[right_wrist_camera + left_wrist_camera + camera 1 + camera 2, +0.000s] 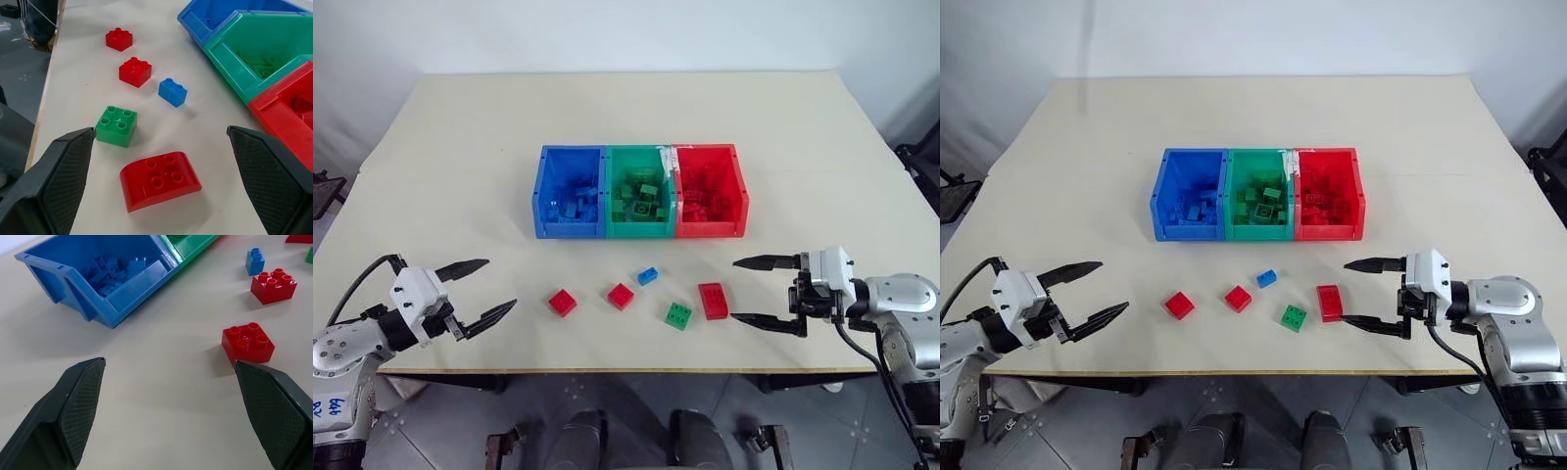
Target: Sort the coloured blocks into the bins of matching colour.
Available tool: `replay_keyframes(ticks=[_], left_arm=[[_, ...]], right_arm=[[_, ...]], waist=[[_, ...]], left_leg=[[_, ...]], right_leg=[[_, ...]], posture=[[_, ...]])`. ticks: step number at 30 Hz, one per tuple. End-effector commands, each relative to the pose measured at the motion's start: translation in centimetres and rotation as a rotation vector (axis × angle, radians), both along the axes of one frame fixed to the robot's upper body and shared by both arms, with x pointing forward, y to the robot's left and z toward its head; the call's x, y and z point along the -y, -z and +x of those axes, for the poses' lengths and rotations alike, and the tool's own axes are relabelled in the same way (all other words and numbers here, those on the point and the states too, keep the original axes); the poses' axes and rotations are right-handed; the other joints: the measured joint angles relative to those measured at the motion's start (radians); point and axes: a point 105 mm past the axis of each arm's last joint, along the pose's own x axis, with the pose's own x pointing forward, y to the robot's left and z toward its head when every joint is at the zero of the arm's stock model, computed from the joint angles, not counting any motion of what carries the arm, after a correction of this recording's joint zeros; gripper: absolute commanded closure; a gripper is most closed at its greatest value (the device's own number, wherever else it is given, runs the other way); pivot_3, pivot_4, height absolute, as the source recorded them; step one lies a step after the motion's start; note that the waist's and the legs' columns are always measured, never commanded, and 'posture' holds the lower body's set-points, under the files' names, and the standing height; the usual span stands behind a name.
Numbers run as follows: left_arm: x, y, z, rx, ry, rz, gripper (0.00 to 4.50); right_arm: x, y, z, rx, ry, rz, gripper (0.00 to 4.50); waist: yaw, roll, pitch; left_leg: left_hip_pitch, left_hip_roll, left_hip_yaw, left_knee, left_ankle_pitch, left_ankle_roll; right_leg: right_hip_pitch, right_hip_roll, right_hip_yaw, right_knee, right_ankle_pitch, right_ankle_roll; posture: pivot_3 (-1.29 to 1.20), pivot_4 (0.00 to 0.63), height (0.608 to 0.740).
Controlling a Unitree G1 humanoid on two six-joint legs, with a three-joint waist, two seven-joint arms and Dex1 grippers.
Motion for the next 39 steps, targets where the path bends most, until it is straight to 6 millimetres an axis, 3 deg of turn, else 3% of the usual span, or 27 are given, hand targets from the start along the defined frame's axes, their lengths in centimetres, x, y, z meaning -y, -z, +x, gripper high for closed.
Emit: replay_keyframes(ticks=[1,7,10,15,19,21,27,33,39], left_arm=[[0.3,-0.6,0.0,0.008,0.022,-0.002,0.03],[3.3,-0.4,0.0,-0.03,0.149,-0.061,0.03],[6.8,0.6,-0.1,-0.079,0.308,-0.054,0.03],[10.9,0.7,-0.2,-0.052,0.463,-0.082,0.03],[13.0,0.1,0.0,-0.02,0.535,-0.094,0.03],[13.8,-0.1,-0.2,-0.009,0.594,-0.083,0.03],[12.0,0.2,-0.1,-0.02,0.58,-0.051,0.03],[8.3,0.7,-0.6,-0.06,0.462,-0.014,0.03],[8.0,0.6,-1.5,-0.06,0.434,-0.012,0.03]], right_arm=[[0.0,-0.7,0.0,0.041,0.028,0.029,0.0],[1.5,-1.1,-0.3,0.061,0.183,0.103,0.0],[4.5,-1.2,-1.4,0.081,0.381,0.138,0.0],[7.6,-0.1,-3.9,0.056,0.545,0.111,0.0],[7.7,0.5,-5.2,0.018,0.572,0.111,0.0],[5.8,0.3,-5.3,-0.016,0.545,0.138,0.0],[1.9,0.7,-3.9,-0.126,0.555,0.165,0.0],[-0.9,2.4,-2.2,-0.271,0.654,0.129,0.0],[-2.3,3.6,-1.1,-0.305,0.716,0.111,0.0]], waist=[[0.0,0.0,0.0],[0.008,0.0,0.0],[0.024,0.0,0.0],[0.025,0.0,0.0],[0.019,0.0,0.0],[0.016,0.0,0.0],[0.013,0.0,0.0],[0.019,0.0,0.0],[0.028,0.0,0.0]], left_leg=[[0.0,0.0,0.0,0.0,0.0,0.0],[0.0,0.0,0.0,0.001,0.0,0.0],[0.0,0.0,0.0,0.001,-0.001,0.0],[0.0,-0.001,0.003,0.002,-0.001,0.001],[0.001,-0.001,0.004,0.002,-0.001,0.001],[0.002,-0.001,0.006,0.002,-0.002,0.0],[0.002,0.001,0.006,0.002,-0.002,0.0],[0.002,0.003,0.005,0.002,-0.002,0.0],[0.0,0.002,0.003,0.002,-0.003,0.001]], right_leg=[[0.0,0.0,0.0,0.0,0.0,0.0],[0.0,0.0,0.001,0.0,0.0,0.0],[0.0,0.0,0.001,0.0,0.0,0.0],[0.0,0.001,0.003,0.0,0.0,0.0],[0.0,0.003,0.004,0.0,0.0,0.0],[0.0,0.004,0.006,0.001,0.0,0.0],[0.0,0.005,0.007,0.001,0.0,-0.001],[-0.001,0.005,0.008,0.0,0.0,-0.001],[-0.001,0.003,0.008,0.0,0.0,-0.001]], posture=[[0.0,0.15,0.74],[0.0,0.15,0.74],[0.0,0.15,0.74],[0.0,0.15,0.74],[0.0,0.15,0.74],[0.0,0.15,0.74],[0.0,0.15,0.74],[0.0,0.15,0.74],[0.0,0.15,0.74]])
